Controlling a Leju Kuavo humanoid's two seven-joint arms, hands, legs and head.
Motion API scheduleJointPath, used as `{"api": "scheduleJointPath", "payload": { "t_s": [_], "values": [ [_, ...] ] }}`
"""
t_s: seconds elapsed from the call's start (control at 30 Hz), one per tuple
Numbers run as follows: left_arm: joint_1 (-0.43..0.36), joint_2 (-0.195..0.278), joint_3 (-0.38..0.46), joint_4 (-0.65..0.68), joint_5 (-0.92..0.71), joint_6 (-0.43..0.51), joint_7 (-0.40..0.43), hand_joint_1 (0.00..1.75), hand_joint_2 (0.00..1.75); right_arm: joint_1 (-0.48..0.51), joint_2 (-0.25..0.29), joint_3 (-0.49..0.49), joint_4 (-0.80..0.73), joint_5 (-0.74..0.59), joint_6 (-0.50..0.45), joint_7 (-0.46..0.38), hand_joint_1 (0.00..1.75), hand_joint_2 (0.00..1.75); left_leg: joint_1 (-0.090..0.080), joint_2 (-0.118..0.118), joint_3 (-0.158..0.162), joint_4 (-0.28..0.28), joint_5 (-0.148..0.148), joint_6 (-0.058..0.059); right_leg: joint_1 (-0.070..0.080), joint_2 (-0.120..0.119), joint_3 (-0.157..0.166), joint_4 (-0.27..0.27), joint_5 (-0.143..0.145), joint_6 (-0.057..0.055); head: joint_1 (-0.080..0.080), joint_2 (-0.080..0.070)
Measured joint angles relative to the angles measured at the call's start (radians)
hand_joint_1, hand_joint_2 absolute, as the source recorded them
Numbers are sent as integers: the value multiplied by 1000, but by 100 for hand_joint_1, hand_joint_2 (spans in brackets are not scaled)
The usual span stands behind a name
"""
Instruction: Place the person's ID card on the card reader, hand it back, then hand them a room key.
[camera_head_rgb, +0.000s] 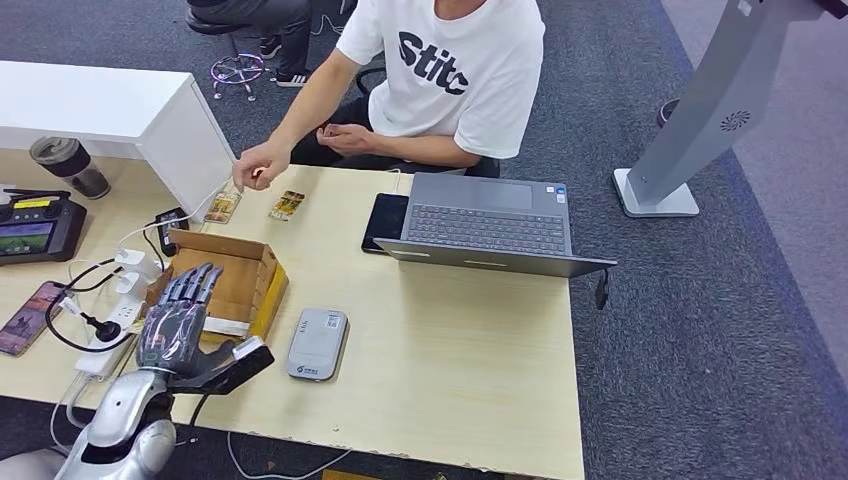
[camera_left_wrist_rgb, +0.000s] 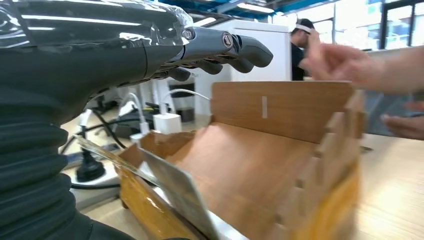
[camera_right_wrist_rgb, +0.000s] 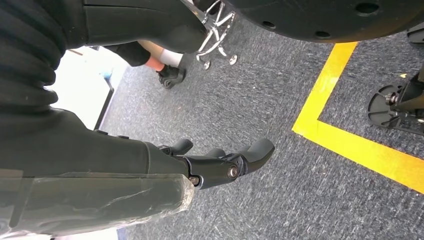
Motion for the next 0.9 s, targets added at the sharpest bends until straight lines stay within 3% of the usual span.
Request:
{"api": "scheduleJointPath", "payload": {
  "t_s": [0.47, 0.73, 0.9],
  "values": [
    [-47, 13, -159, -82, 137, -124, -8, 2, 175, 0, 0, 1, 0, -21, 0, -8, 0, 175, 0, 0, 0, 0, 0, 0, 0, 0, 0, 0, 0, 0, 0, 0],
    [-65, 93, -185, -83, 211, -254, 55, 0, 175, 2, 0, 0, 0, -33, 0, -9, 0, 175, 0, 0, 0, 0, 0, 0, 0, 1, 0, 0, 0, 0, 0, 0],
    [-80, 138, -196, -83, 210, -275, 88, 0, 175, 4, 0, 0, 0, -38, 0, -9, 0, 175, 0, 0, 0, 0, 0, 0, 0, 1, 0, 0, 0, 0, 0, 0]
  ]
}}
